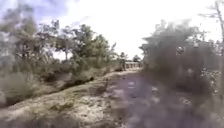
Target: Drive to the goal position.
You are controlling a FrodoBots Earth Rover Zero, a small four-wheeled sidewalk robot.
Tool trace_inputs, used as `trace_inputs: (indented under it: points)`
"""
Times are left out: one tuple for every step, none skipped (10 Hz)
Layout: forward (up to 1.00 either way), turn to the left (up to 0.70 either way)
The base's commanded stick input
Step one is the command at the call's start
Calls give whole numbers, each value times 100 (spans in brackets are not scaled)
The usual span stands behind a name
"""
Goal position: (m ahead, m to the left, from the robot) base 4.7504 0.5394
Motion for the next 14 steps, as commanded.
trace_inputs:
  points:
    - [100, 0]
    - [100, 0]
    - [100, 0]
    - [100, 0]
    - [100, 0]
    - [100, 0]
    - [100, 0]
    - [100, -24]
    - [100, -40]
    - [100, -40]
    - [100, -40]
    - [100, -40]
    - [100, -40]
    - [100, -40]
